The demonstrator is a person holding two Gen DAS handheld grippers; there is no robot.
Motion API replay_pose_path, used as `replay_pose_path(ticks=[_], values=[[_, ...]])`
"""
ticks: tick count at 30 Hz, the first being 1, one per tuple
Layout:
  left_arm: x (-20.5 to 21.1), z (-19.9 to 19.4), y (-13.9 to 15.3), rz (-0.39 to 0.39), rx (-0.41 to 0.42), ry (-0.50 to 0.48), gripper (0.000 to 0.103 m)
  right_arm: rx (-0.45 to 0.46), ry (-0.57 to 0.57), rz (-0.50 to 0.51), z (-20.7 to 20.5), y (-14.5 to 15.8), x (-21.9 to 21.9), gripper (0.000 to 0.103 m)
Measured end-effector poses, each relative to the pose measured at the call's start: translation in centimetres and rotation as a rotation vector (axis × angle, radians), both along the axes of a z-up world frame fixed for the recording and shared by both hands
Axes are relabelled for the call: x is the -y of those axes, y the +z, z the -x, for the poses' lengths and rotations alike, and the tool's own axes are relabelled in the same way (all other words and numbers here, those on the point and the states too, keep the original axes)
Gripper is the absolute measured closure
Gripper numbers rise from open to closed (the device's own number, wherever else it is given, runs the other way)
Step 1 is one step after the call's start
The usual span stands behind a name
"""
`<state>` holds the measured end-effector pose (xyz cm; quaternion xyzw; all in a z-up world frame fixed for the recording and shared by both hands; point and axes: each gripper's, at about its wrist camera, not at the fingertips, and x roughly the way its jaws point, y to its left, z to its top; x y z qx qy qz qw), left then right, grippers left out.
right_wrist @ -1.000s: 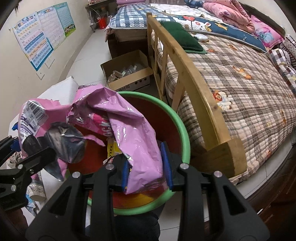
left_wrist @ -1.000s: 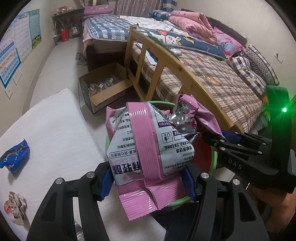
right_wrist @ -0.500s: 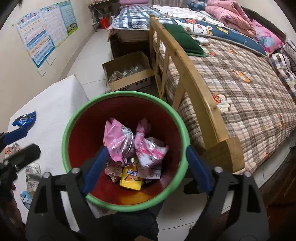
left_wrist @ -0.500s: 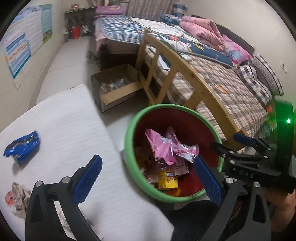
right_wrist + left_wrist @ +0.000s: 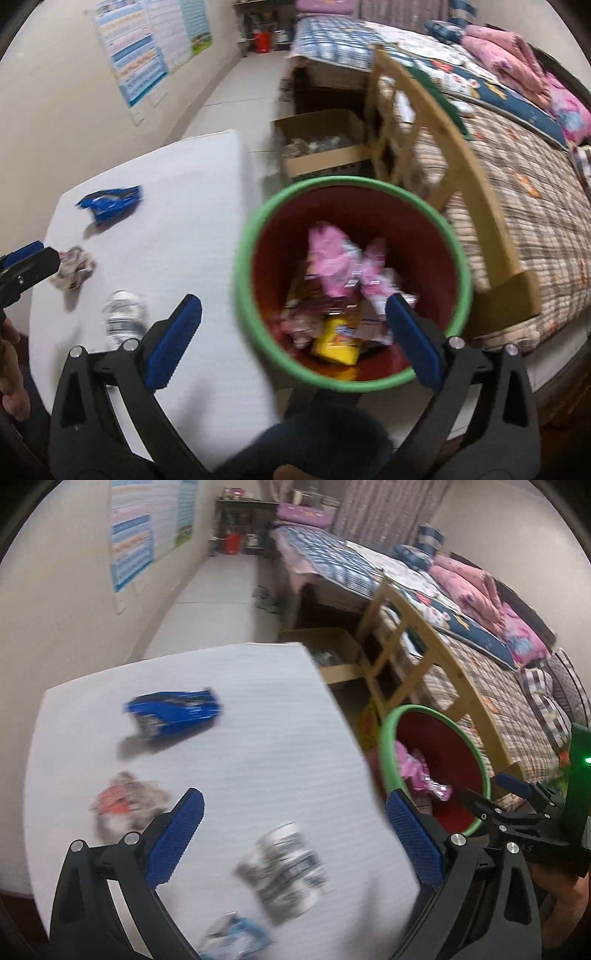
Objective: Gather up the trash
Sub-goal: 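Move both tools back over the table toward the remaining trash, then grasp the white LIFE paper cup with the right tool while the left tool grasps crumpled paper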
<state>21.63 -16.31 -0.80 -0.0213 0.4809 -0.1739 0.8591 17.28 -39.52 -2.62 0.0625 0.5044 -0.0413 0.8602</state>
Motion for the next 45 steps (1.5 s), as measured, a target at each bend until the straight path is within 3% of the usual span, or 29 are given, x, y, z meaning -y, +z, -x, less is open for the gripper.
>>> replay_pose_path(ticks=[10,20,45], values=[[-9.2,1.4,-0.2,-0.036,0.004,0.111,0.008,-0.029,0.153,-0.049,-1.0,-0.8,-9.7,0.005],[-13.0,2.1,-2.5,-0.049,-0.041,0.127,0.008,-0.08,0.257,-0.039,-1.2,-2.5,-15.7,0.005],[-12.0,-3.4,-8.5,-0.108,-0.114,0.097,0.008,-0.202,0.244,-0.033,-3.8,-7.7,-16.7,0.005]])
